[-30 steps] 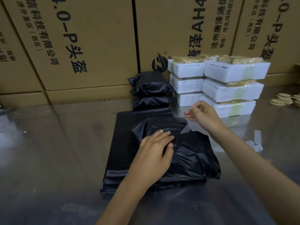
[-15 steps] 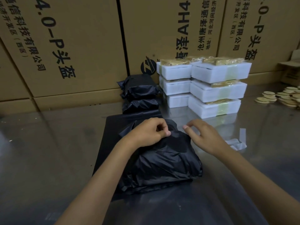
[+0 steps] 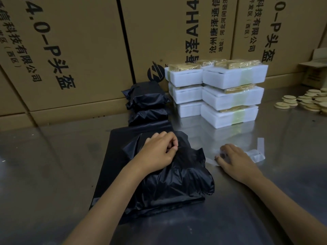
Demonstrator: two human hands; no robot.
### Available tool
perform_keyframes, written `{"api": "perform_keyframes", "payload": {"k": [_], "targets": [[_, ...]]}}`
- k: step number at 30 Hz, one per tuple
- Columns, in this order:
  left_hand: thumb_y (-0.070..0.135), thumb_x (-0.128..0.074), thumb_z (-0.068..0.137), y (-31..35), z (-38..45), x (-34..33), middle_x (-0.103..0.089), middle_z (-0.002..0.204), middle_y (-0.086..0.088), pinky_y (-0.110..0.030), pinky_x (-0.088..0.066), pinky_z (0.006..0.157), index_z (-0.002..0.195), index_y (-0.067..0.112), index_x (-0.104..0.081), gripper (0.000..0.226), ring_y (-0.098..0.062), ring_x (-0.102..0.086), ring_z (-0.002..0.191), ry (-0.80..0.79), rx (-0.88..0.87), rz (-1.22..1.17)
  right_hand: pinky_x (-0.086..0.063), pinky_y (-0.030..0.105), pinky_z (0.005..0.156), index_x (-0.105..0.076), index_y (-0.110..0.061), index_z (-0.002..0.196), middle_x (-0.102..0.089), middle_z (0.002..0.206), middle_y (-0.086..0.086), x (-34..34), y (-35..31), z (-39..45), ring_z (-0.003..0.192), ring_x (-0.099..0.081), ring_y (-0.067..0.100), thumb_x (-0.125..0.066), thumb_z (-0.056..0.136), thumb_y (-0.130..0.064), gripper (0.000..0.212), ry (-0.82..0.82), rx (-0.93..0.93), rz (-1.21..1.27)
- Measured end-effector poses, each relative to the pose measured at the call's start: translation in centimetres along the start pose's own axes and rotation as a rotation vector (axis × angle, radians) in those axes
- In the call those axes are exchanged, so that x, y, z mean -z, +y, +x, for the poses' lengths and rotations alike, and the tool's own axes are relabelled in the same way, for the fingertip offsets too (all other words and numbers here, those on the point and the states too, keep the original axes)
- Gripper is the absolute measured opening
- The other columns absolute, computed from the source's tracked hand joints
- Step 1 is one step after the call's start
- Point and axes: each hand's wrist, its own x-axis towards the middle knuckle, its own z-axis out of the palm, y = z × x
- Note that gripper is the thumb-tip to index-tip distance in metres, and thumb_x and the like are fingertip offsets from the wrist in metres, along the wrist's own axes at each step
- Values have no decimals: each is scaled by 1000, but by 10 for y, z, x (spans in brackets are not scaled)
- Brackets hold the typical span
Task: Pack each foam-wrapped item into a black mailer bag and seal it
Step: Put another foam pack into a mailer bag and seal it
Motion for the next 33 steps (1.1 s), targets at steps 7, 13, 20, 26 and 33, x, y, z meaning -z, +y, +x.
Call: {"api": "perform_keyframes", "payload": {"k": [7,13,20,26,33], "targets": [[76,-56,79,12,28,-16,-39,134,12,-35,-17,107,123,43,-50,56,-9,-24,133,-28,17,88,-26,46,116,-58,-15,131,-44,154,11,-8,3,-2,143,-33,41,-56,96,-44,45,87,-114,-138],[75,-65,72,17,46,-14,-19,162,10,-50,-11,117,150,41,-26,94,-20,-14,150,-303,210,73,-15,53,119,-46,-26,144,-28,164,3,-6,3,0,152,-15,38,-44,100,-51,52,41,-196,-164],[71,-63,75,19,41,-20,-14,164,9,-48,-10,117,151,42,-28,88,-17,-10,150,-285,219,124,-10,32,118,-49,-41,139,-34,159,-15,-4,-22,-28,151,-18,11,-53,86,-61,56,13,231,19],[68,-63,75,20,42,-20,-11,164,9,-49,-9,118,150,43,-27,87,-17,-8,151,-312,226,130,-15,34,115,-52,-41,136,-41,153,-14,-5,-23,-26,148,-24,11,-63,89,-48,48,-32,56,113],[68,-62,75,19,43,-21,-12,164,9,-49,-8,118,150,43,-27,87,-18,-8,150,-310,229,134,-29,31,91,-63,-31,77,-65,100,-18,-2,-22,-24,111,-51,14,-76,83,-26,15,99,-38,198]]}}
